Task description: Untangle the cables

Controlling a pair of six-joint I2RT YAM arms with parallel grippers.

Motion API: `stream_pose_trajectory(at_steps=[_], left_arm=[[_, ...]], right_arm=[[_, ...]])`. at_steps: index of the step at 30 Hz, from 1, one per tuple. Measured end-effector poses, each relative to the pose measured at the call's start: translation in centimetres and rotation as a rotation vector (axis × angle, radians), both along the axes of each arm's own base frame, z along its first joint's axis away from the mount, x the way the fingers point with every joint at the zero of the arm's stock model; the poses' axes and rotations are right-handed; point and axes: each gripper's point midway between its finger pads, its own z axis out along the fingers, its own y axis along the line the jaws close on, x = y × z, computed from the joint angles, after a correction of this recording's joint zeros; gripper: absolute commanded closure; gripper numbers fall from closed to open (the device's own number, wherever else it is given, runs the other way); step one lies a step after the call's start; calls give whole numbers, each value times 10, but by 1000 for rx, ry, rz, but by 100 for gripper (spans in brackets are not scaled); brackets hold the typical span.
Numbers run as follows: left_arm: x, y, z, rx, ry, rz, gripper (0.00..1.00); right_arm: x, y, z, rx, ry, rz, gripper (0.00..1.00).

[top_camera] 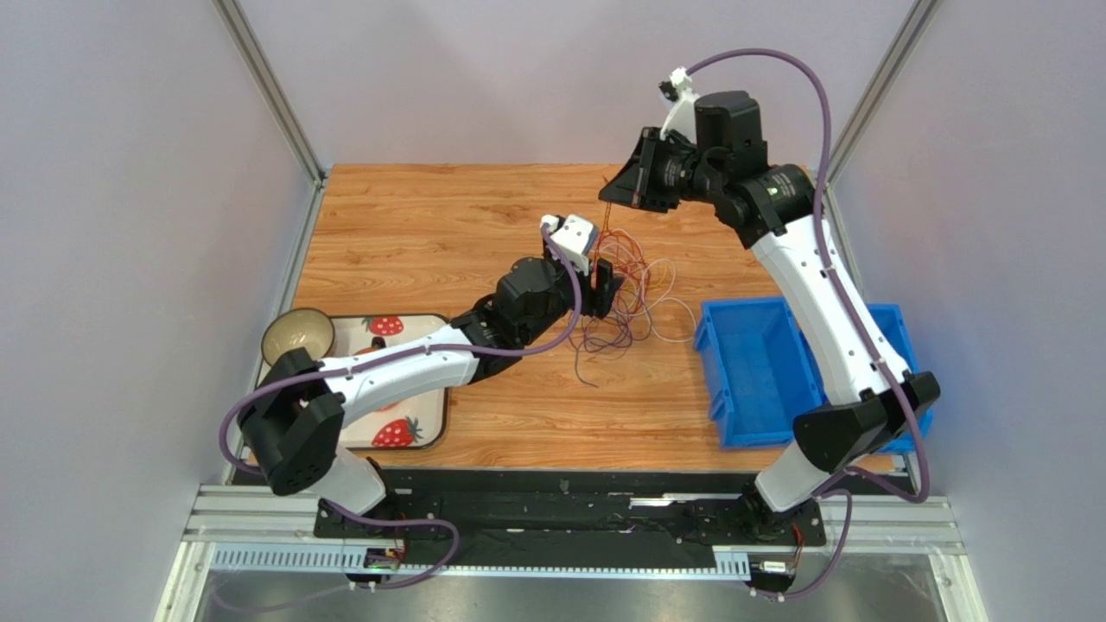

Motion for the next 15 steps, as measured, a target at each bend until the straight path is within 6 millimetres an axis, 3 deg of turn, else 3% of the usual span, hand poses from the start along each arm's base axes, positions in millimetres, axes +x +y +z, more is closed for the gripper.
stream_pose_trajectory(at_steps=[7, 12, 15], left_arm=[[18, -8, -27, 78, -53, 50, 22], [29, -11, -41, 121, -82, 88, 22], [35, -9, -39, 122, -107, 118, 22]], right_arm=[[-37, -6, 56, 98, -90, 37, 100], [-48, -8, 68, 116, -113, 53, 100], [-50, -8, 67, 118, -106, 62, 100]])
